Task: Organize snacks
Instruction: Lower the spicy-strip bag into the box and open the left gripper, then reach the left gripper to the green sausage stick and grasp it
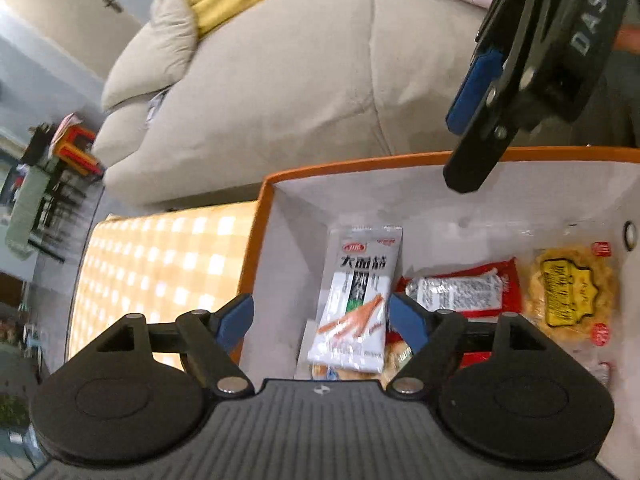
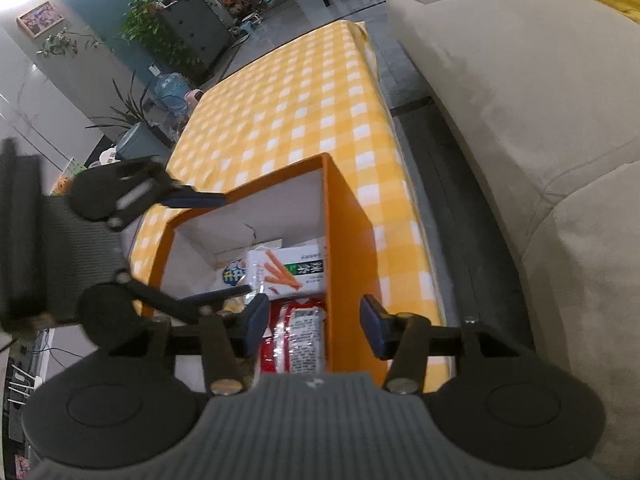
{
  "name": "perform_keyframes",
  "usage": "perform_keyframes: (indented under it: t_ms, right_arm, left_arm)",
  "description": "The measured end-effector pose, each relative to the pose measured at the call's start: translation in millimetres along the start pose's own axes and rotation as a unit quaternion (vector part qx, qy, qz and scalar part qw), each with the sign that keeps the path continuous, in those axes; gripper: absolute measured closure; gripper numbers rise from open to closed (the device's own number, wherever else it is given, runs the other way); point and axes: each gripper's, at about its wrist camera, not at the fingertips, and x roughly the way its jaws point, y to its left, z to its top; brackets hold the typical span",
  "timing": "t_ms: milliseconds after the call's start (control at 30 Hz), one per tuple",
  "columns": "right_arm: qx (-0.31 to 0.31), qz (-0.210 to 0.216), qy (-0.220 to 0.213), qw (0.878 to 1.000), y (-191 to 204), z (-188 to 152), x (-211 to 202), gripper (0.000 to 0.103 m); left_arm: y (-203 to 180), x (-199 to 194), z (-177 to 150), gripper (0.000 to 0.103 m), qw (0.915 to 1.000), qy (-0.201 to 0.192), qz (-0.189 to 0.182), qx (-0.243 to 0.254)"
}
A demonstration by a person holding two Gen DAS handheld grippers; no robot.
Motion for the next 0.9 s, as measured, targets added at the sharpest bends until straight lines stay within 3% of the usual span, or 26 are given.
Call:
perform_keyframes:
  t_ms: [67, 167, 233, 400, 467, 567, 667, 767, 833, 900]
  right_arm:
    - [-0.006, -0.005, 0.007, 1.000, 3.5, -0.5, 0.4, 0.022]
    - [0.001, -0.010, 0.031, 0.999, 7.7, -0.2, 3.2, 0.005]
    - [0.030, 0.003, 0.066, 0.997, 5.6, 0.7, 8.8, 0.005]
    - [0.028, -0.014, 0.076, 0.997, 16.9, -3.5, 8.5, 0.003]
    - [0.032, -0.018, 0.073, 0.997, 21.0, -5.0, 6.3, 0.003]
    - [0.029, -0.033, 0.064, 0.997, 28.5, -5.7, -0.5, 0.003]
    - [0.011, -0.053, 0.045, 0.998, 38.9, -6.5, -9.9, 0.003]
    - [0.000, -0.063, 0.038, 0.997, 49.2, -9.2, -17.8, 0.003]
    - [-0.009, -0.049, 0.036, 0.998, 57.2, -12.2, -22.9, 0.003]
    - [-0.019, -0.032, 0.033, 0.999, 64.1, -15.6, -27.5, 0.003]
  left_arm:
    - [1.3, -7.3, -2.1, 0.012, 0.9999, 0.001, 0.008, -0.010]
    - [5.7, -23.3, -7.4, 0.012, 0.9988, -0.001, 0.012, -0.046]
    - [9.4, -38.7, -11.9, 0.012, 0.9965, -0.008, 0.015, -0.082]
    - [7.8, -72.8, -21.4, 0.012, 0.9871, -0.001, 0.049, -0.153]
    - [8.8, -90.3, -31.8, 0.012, 0.9804, -0.016, 0.044, -0.192]
    - [18.0, -116.1, -46.5, 0.012, 0.9625, -0.033, 0.026, -0.268]
    - [28.2, -139.4, -63.1, 0.012, 0.9422, -0.041, 0.044, -0.330]
    - [35.4, -156.5, -76.4, 0.012, 0.9208, -0.024, 0.083, -0.380]
    - [37.7, -162.2, -87.1, 0.012, 0.9012, -0.003, 0.103, -0.421]
    - [36.9, -163.1, -97.1, 0.012, 0.8877, 0.012, 0.109, -0.447]
